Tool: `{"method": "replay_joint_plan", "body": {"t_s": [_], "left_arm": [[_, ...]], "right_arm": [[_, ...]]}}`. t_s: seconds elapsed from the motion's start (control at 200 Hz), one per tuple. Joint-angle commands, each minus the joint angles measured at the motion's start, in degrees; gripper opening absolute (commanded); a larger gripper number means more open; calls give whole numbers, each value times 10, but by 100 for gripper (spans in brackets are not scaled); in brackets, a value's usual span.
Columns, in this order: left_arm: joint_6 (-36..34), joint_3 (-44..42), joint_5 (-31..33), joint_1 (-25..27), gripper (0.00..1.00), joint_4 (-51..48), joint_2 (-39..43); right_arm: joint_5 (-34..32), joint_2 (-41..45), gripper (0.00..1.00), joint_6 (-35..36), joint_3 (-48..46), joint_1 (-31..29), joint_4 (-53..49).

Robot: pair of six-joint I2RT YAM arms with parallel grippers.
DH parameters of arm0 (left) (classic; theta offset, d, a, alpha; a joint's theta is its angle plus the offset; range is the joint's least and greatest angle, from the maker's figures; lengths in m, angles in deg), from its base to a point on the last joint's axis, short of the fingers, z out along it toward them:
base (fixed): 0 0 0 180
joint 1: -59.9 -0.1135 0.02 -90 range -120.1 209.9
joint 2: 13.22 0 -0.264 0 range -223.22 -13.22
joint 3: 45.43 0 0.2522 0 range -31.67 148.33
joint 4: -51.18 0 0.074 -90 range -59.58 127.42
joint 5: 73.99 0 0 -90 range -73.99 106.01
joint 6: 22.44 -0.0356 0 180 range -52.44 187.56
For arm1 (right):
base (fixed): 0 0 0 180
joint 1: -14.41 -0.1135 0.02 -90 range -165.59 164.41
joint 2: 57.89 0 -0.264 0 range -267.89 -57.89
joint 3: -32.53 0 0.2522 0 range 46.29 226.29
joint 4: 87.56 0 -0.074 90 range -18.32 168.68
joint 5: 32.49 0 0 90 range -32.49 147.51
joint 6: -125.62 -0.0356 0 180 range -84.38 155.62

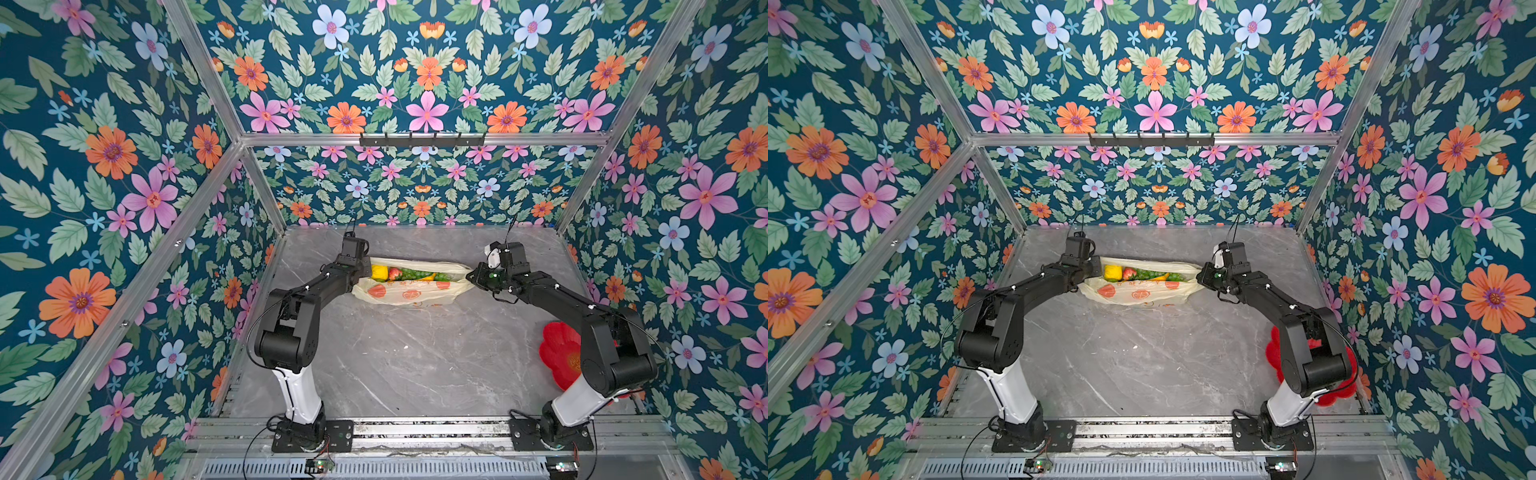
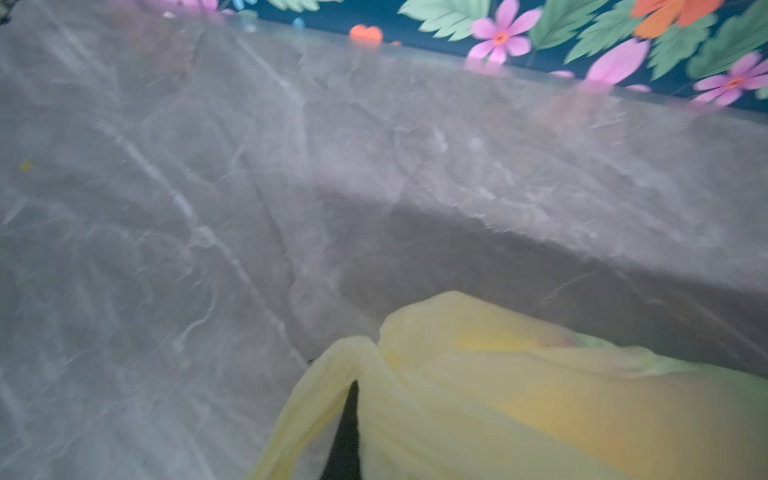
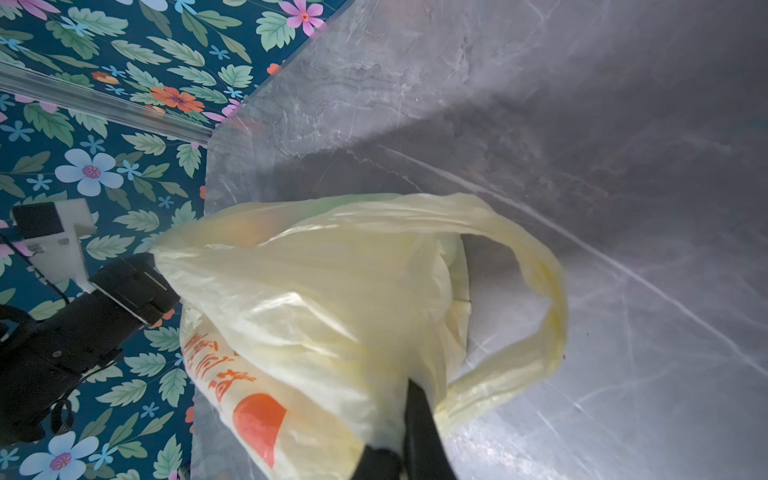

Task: Take the fake fruits out of the plastic bag

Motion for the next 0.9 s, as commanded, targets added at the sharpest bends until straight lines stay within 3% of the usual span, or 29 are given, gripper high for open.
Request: {"method": "replay_joint_plan", "body": {"t_s": [0.0, 0.245, 0.53, 0.57, 0.575, 0.69, 0.78, 0.895], "left_arm": [[12, 32, -69, 7, 0, 1, -19], [41, 74, -81, 7, 0, 12, -42], [116, -59, -59, -16, 0, 80, 38], [125, -81, -71, -15, 0, 95, 48], [126, -83, -72, -16, 0, 97, 49], [132, -126, -89, -5, 0, 123, 69], [122, -131, -89, 4, 0, 114, 74], [121, -138, -99, 7, 0, 113, 74]], "right_arm": [[14, -30, 0, 14, 31, 0, -13], [-35, -72, 0, 37, 130, 1, -67], [-88, -73, 0, 53, 174, 0, -121], [-88, -74, 16, 50, 177, -1, -129], [-89, -74, 21, 49, 178, -1, -131], [-116, -58, 52, 34, 171, -15, -159], [-148, -34, 68, 10, 157, -46, -173], [-208, -30, 81, -34, 160, -83, -212]]}}
